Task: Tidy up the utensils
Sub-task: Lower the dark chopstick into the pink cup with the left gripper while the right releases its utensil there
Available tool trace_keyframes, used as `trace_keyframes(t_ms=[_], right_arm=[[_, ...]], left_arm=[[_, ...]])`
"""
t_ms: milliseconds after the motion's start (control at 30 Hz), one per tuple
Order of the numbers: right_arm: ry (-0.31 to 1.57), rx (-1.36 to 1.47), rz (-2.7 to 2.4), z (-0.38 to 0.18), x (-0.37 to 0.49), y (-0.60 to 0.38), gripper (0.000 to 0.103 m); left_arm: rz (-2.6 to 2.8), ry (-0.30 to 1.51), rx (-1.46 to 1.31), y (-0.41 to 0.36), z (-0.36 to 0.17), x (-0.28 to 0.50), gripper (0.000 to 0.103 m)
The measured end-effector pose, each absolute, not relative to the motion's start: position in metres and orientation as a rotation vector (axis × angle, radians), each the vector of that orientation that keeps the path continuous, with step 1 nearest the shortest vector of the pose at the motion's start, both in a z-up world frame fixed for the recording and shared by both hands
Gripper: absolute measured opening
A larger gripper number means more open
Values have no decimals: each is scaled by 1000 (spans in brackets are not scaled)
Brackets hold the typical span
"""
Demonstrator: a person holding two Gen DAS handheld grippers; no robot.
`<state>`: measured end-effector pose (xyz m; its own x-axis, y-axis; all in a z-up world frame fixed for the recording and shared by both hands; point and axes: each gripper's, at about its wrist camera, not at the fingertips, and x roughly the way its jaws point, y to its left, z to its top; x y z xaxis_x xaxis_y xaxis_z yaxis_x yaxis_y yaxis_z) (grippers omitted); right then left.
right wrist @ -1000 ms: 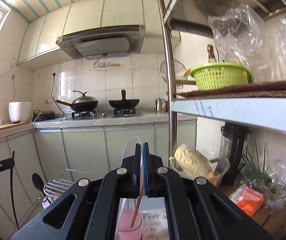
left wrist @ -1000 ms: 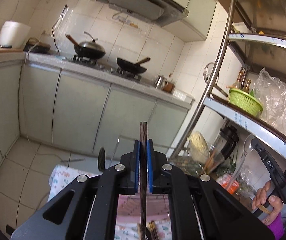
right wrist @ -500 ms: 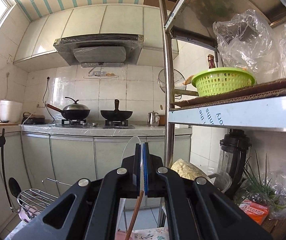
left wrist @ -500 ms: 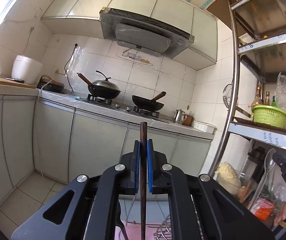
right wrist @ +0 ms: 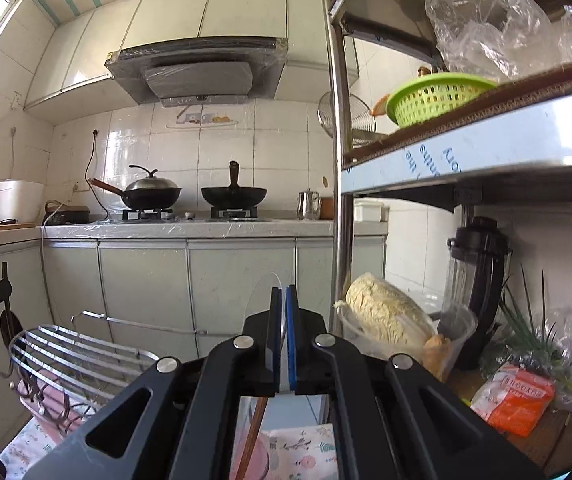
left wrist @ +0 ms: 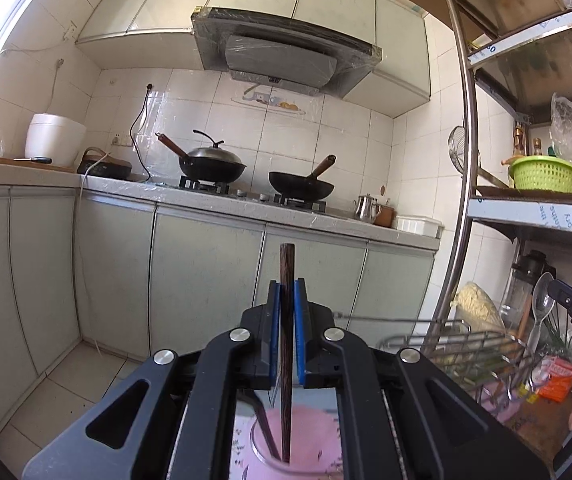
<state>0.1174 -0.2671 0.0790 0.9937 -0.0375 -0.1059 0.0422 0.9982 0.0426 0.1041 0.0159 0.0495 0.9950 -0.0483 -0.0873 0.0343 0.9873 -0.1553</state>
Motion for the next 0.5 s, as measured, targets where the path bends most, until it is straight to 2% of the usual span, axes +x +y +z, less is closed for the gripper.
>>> trace_keyframes(t_ms=[500], right_arm=[[266,86,-10,36,110,-269,2]], left_arm=[[-31,256,-225,32,9,97,6]])
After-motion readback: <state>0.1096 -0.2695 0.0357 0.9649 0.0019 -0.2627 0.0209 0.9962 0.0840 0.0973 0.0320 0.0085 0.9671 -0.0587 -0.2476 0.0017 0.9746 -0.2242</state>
